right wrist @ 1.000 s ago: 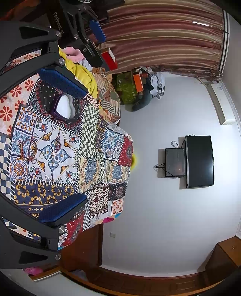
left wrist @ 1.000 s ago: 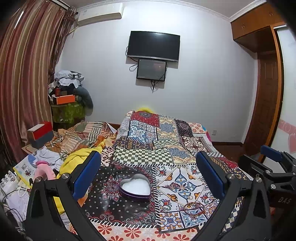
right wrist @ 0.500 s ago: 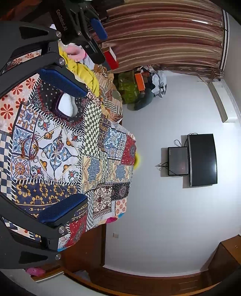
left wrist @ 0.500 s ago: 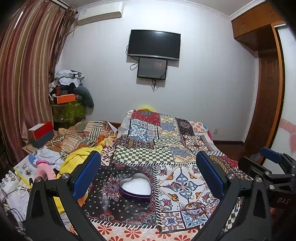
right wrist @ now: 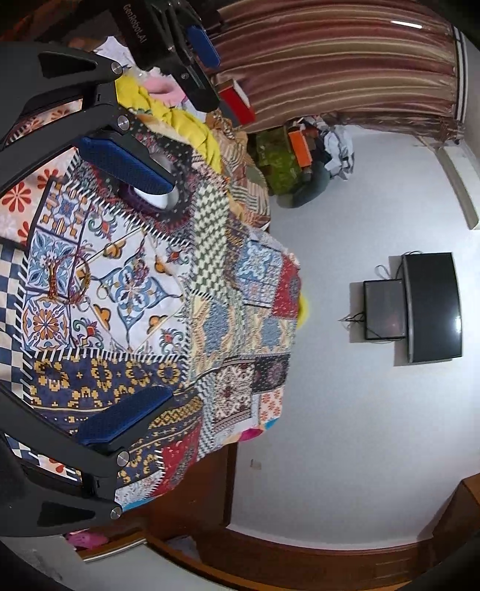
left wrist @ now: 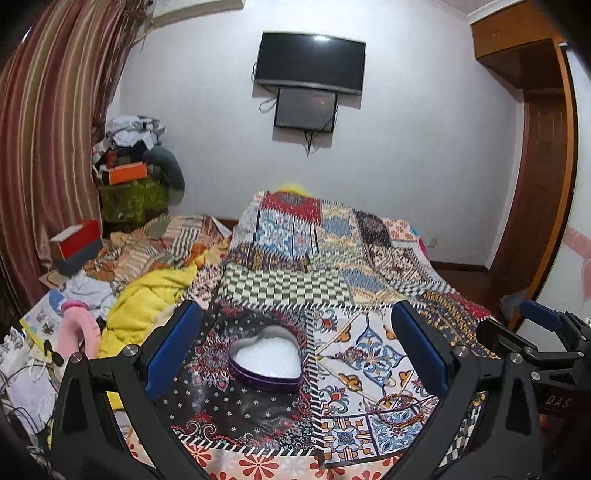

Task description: Organize jewelry

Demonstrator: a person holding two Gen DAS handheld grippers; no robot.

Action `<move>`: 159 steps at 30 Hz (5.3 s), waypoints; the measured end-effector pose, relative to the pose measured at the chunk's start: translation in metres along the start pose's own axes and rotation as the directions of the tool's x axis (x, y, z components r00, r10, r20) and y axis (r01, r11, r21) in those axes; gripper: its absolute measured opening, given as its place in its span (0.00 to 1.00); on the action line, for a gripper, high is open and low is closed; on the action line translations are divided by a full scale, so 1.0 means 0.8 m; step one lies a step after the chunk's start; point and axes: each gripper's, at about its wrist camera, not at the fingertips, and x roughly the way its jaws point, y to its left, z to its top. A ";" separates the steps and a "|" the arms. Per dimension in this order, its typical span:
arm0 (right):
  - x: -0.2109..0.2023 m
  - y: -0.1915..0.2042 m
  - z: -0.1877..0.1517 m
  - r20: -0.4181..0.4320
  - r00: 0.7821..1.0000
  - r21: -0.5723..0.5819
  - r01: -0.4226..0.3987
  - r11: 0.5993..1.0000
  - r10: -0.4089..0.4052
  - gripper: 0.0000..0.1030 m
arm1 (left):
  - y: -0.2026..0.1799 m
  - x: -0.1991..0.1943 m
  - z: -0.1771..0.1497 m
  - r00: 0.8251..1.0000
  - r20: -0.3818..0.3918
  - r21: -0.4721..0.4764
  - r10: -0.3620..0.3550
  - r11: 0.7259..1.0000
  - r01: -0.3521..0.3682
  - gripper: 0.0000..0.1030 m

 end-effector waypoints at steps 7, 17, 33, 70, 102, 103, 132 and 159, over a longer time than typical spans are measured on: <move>0.040 -0.013 -0.018 -0.092 0.995 -0.003 0.022 1.000 -0.023 1.00 | 0.013 0.055 -0.023 0.990 -0.139 -0.022 0.013 1.000 -0.016 1.00; 0.091 -0.024 -0.061 -0.260 0.965 -0.072 0.025 0.997 -0.043 1.00 | 0.015 0.118 -0.072 0.937 -0.350 0.008 -0.016 1.000 0.020 1.00; 0.128 -0.016 -0.096 -0.429 0.894 -0.030 -0.158 0.987 0.130 0.86 | -0.020 0.148 -0.122 0.846 -0.518 0.059 -0.129 0.981 0.185 0.51; 0.130 -0.036 -0.107 -0.489 0.846 0.095 -0.191 0.977 0.213 0.09 | -0.038 0.163 -0.134 0.815 -0.540 0.022 -0.212 0.964 0.265 0.08; 0.113 -0.009 -0.101 -0.503 0.845 0.032 -0.191 0.981 0.181 0.55 | 0.007 0.090 -0.097 0.894 -0.414 -0.018 -0.173 0.983 0.182 0.08; 0.118 -0.008 -0.105 -0.515 0.837 0.036 -0.194 0.980 0.185 0.55 | 0.009 0.090 -0.098 0.893 -0.415 -0.022 -0.172 0.984 0.179 0.08; 0.115 -0.008 -0.072 -0.398 0.882 0.061 -0.250 0.966 0.253 0.06 | 0.014 0.079 -0.086 0.911 -0.384 -0.026 -0.147 0.988 0.149 0.08; 0.146 -0.013 -0.095 -0.539 0.815 0.052 -0.223 0.974 0.215 0.14 | 0.024 0.082 -0.072 0.932 -0.342 -0.022 -0.122 0.992 0.122 0.08</move>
